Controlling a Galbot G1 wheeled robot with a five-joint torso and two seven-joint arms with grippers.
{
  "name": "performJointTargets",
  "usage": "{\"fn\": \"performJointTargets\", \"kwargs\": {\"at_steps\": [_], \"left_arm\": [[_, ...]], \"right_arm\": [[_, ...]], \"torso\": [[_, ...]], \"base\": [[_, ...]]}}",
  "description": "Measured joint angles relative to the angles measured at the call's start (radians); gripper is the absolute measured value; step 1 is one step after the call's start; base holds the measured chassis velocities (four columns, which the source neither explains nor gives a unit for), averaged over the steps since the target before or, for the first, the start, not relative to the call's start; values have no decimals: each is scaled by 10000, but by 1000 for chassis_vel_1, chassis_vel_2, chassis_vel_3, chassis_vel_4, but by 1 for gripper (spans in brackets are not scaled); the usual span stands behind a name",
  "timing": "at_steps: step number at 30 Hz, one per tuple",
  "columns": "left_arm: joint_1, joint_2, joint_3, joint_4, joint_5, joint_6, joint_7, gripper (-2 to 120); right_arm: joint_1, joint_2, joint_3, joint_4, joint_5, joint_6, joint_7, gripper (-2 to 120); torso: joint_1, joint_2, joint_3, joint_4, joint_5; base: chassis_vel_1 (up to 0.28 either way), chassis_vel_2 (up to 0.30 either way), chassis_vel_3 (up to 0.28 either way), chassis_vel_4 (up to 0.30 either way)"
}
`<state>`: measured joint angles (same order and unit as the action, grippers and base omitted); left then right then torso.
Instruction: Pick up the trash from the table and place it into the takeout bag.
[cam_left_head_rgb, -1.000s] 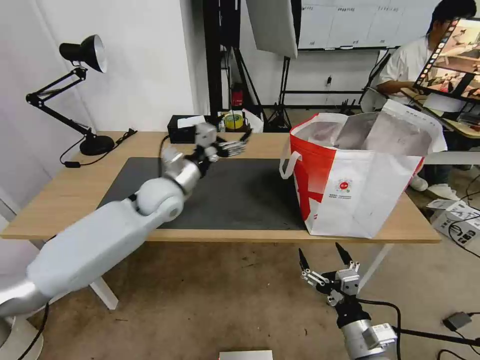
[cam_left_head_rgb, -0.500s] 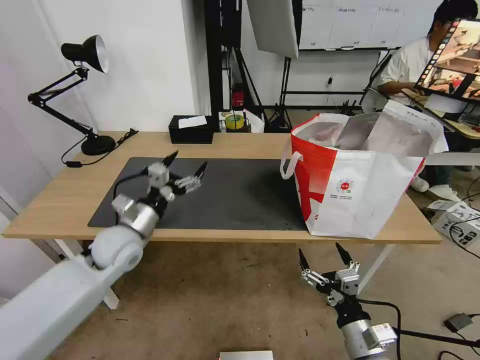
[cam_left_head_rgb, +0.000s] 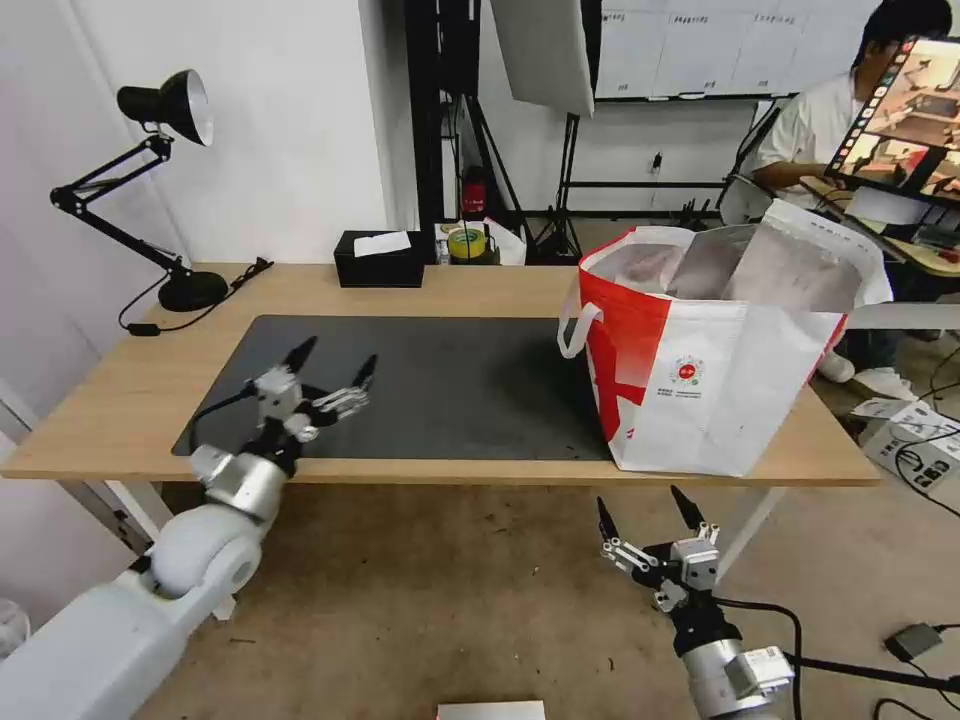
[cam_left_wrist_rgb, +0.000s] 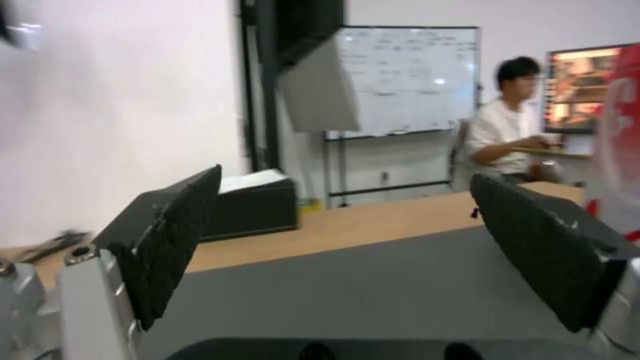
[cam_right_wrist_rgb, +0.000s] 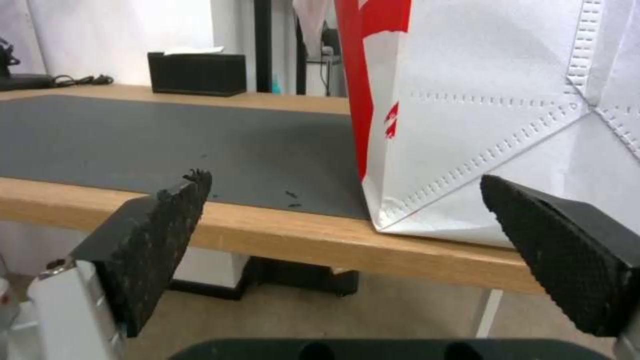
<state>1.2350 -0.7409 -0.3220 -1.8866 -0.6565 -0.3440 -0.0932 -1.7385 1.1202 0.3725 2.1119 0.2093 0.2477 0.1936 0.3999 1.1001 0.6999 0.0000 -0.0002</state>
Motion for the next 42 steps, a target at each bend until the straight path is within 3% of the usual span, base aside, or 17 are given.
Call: {"fn": "performJointTargets", "kwargs": {"at_steps": [4,11,29,42], "left_arm": [[1662,-529,-1429,34,513,-399,171,100],[2968,-1088,-2451,114,659,-490,305,100],[4700,-2168,-3073,175,654,-534,537,100],[5068,-2321,-3256,108,637,-581,563,100]], "right_arm": [[0,0,0,0,0,0,0,100],[0,0,0,0,0,0,1,100],[1,0,0,0,0,0,1,100],[1,0,1,0,0,1,1,100]], "torso": [[0,0,0,-1,2],[0,0,0,-1,3],[0,-1,1,-1,3],[0,-2,1,-1,3]], "base": [[0,0,0,0],[0,0,0,0],[0,0,0,0],[0,0,0,0]]}}
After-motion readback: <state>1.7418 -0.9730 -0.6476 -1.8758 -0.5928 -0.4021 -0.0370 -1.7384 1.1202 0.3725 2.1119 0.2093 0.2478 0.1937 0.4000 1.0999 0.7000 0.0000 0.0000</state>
